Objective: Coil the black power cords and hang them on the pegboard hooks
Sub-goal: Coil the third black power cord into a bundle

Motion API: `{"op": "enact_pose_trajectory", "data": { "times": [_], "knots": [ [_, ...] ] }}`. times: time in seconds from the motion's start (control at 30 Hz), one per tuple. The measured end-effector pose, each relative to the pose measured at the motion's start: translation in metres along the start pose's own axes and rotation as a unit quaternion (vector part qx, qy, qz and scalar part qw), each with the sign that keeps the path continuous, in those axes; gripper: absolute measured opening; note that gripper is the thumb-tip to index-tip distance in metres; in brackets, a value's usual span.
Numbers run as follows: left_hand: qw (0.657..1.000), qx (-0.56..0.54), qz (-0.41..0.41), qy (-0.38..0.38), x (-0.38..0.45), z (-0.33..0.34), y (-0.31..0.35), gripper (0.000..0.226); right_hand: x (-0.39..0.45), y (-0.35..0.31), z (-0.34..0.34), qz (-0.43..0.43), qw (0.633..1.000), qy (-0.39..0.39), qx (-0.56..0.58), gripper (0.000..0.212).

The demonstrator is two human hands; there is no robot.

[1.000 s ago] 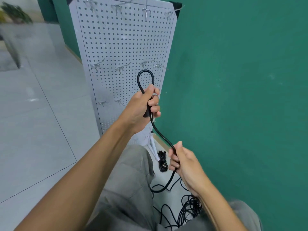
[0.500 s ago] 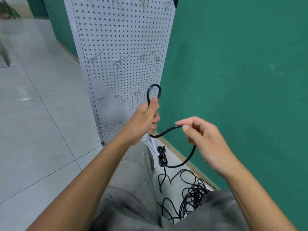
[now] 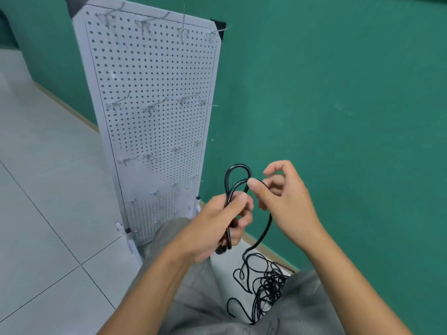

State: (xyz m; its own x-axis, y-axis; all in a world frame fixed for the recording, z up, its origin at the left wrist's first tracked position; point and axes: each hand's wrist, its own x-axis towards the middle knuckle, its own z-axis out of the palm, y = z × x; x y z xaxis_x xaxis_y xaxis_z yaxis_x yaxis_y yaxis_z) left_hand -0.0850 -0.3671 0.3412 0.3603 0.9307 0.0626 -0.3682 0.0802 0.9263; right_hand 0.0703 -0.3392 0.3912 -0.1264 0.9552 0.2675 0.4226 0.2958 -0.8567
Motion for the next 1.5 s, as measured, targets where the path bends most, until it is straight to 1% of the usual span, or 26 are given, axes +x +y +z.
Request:
{"op": "enact_pose_trajectory", "data": {
  "times": [0.07,0.1,0.17,0.23,0.33,0.4,0.43,0.5,0.57,0.63,0.7,0.77,0.83,0.97,1.03,1.07,1.1,1.13,1.17,1.23,1.27,1.3,1.33,1.4,1.5],
  "knots": [
    [0.999,-0.038,0.022,0.009,-0.005,-0.001,0.004,0.032,-0.009,0.012,0.002,0.024,0.995,-0.048,0.086,0.014],
    [0.998,-0.046,0.032,0.018,-0.007,-0.002,0.007,0.035,-0.014,0.019,0.003,0.040,0.992,-0.063,0.105,0.011],
    [0.997,-0.046,0.054,0.039,-0.007,-0.006,0.010,0.039,-0.022,0.029,0.009,0.066,0.985,-0.071,0.139,0.013],
    [0.995,-0.045,0.072,0.060,-0.007,-0.009,0.011,0.042,-0.025,0.033,0.015,0.089,0.973,-0.048,0.208,0.013],
    [0.992,-0.061,0.058,0.094,-0.008,-0.013,0.011,0.043,-0.025,0.021,0.021,0.123,0.936,0.004,0.331,0.020],
    [0.991,-0.057,0.054,0.107,-0.007,-0.014,0.008,0.043,-0.024,0.012,0.026,0.132,0.921,0.005,0.367,0.019],
    [0.991,-0.055,0.057,0.110,-0.006,-0.013,0.006,0.044,-0.023,0.006,0.029,0.129,0.923,-0.006,0.361,0.015],
    [0.989,-0.052,0.065,0.119,-0.003,-0.012,0.002,0.043,-0.024,-0.002,0.035,0.112,0.949,-0.019,0.295,0.010],
    [0.988,-0.043,0.072,0.131,-0.001,-0.010,0.000,0.040,-0.023,-0.007,0.040,0.084,0.973,0.001,0.215,0.014],
    [0.987,-0.008,0.088,0.138,-0.001,-0.011,0.000,0.035,-0.020,-0.008,0.041,0.074,0.982,0.018,0.172,0.021],
    [0.984,0.060,0.102,0.134,-0.002,-0.013,-0.001,0.034,-0.018,-0.008,0.040,0.071,0.986,0.014,0.153,0.022],
    [0.984,0.093,0.095,0.123,-0.003,-0.016,-0.002,0.034,-0.016,-0.008,0.039,0.065,0.988,0.007,0.138,0.023],
    [0.990,0.078,0.070,0.099,-0.005,-0.020,-0.003,0.035,-0.016,-0.009,0.039,0.057,0.993,0.008,0.102,0.024],
    [0.999,0.008,0.012,0.031,-0.009,-0.020,0.002,0.043,-0.014,-0.006,0.039,0.025,0.998,0.057,-0.013,0.032],
    [1.000,-0.007,0.006,0.023,-0.011,-0.018,0.004,0.037,-0.012,-0.004,0.036,0.026,0.995,0.076,-0.055,0.036],
    [1.000,-0.020,0.005,0.024,-0.012,-0.017,0.005,0.034,-0.011,-0.003,0.035,0.030,0.995,0.080,-0.057,0.035],
    [0.999,-0.035,0.004,0.019,-0.012,-0.017,0.006,0.034,-0.010,-0.001,0.034,0.033,0.996,0.076,-0.031,0.032],
    [0.999,-0.048,0.003,0.010,-0.013,-0.016,0.006,0.035,-0.009,0.000,0.034,0.036,0.997,0.056,0.033,0.028],
    [0.998,-0.057,0.001,-0.001,-0.013,-0.014,0.006,0.037,-0.009,0.001,0.035,0.042,0.993,0.016,0.108,0.030],
    [0.997,-0.071,-0.008,-0.026,-0.012,-0.007,0.002,0.040,-0.006,-0.001,0.034,0.053,0.967,-0.101,0.227,0.045],
    [0.996,-0.074,-0.014,-0.038,-0.012,-0.003,0.000,0.040,-0.004,-0.001,0.033,0.054,0.948,-0.157,0.272,0.047],
    [0.996,-0.076,-0.021,-0.051,-0.012,0.001,-0.003,0.039,-0.003,-0.002,0.032,0.053,0.929,-0.199,0.307,0.045],
    [0.995,-0.079,-0.026,-0.060,-0.012,0.005,-0.005,0.037,-0.002,-0.002,0.031,0.059,0.914,-0.221,0.334,0.041],
    [0.993,-0.096,-0.030,-0.068,-0.012,0.009,-0.008,0.034,0.002,0.000,0.031,0.077,0.907,-0.219,0.352,0.035],
    [0.992,-0.100,-0.012,-0.077,-0.011,0.006,-0.011,0.031,0.003,0.004,0.033,0.087,0.911,-0.199,0.351,0.041]
  ]
}}
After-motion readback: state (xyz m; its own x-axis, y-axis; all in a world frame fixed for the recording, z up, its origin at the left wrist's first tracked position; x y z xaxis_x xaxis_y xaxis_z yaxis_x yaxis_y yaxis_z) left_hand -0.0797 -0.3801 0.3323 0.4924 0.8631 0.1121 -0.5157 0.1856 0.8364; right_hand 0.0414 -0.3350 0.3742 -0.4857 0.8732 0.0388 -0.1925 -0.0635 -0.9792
